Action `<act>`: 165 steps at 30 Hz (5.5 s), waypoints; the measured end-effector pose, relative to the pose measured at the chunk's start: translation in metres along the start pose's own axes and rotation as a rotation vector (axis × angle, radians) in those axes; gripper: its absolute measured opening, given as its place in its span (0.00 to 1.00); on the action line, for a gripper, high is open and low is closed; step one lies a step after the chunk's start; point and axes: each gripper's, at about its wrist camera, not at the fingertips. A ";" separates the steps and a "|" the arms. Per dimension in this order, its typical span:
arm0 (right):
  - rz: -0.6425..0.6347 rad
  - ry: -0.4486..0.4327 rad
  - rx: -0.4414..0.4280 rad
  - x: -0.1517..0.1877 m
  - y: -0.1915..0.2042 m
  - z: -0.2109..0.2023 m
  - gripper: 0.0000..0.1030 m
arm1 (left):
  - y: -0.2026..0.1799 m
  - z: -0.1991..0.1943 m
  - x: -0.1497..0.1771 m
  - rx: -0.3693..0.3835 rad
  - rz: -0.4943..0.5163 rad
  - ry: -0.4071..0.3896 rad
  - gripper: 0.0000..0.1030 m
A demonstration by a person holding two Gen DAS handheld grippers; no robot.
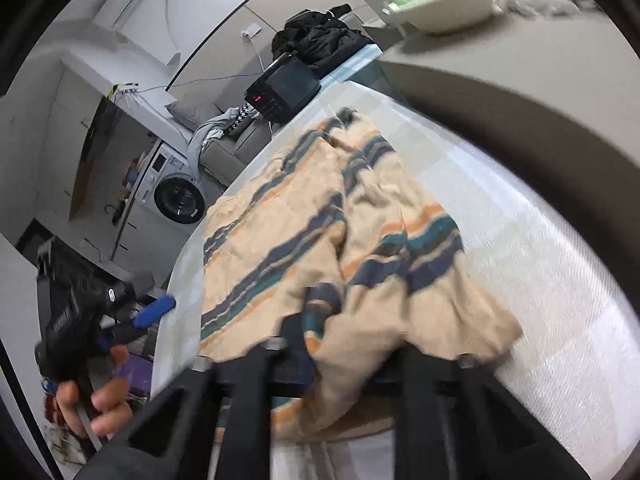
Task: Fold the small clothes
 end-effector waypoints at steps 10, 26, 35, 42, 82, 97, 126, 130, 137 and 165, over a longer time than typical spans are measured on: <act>-0.171 0.082 0.216 0.012 -0.010 -0.035 0.26 | 0.031 -0.012 0.033 -0.030 -0.017 -0.041 0.99; -0.328 0.142 0.187 -0.022 -0.012 -0.005 0.48 | 0.064 0.044 0.014 0.049 -0.265 0.022 0.43; -0.339 0.180 0.157 -0.015 -0.004 0.008 0.48 | 0.070 0.051 0.007 0.111 -0.308 -0.013 0.08; -0.366 0.234 0.030 0.002 0.024 0.024 0.48 | 0.106 0.012 0.004 0.096 -0.344 -0.063 0.07; -0.575 0.157 0.056 0.004 0.115 0.057 0.08 | 0.083 -0.047 0.061 -0.104 -0.081 -0.121 0.66; -0.427 0.271 -0.126 0.025 0.051 0.017 0.42 | 0.077 -0.030 0.074 -0.140 -0.052 -0.061 0.66; -0.394 0.005 0.003 -0.050 0.080 0.039 0.34 | 0.100 -0.029 0.057 -0.146 -0.135 -0.102 0.66; -0.446 -0.007 -0.019 -0.087 0.103 0.080 0.35 | 0.104 -0.034 0.042 -0.170 -0.138 -0.144 0.66; -0.461 0.167 -0.003 -0.102 0.088 0.145 0.38 | 0.116 -0.039 0.021 -0.199 -0.162 -0.202 0.66; -0.461 0.237 0.032 -0.094 0.048 0.135 0.33 | 0.126 -0.019 0.002 -0.234 -0.185 -0.206 0.66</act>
Point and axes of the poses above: each gripper's, at about its wrist camera, not at the fingertips, and z roughly the way its jaws point, y to its left, x to its underside, and after that the axes turned 15 degrees about -z, right-handed
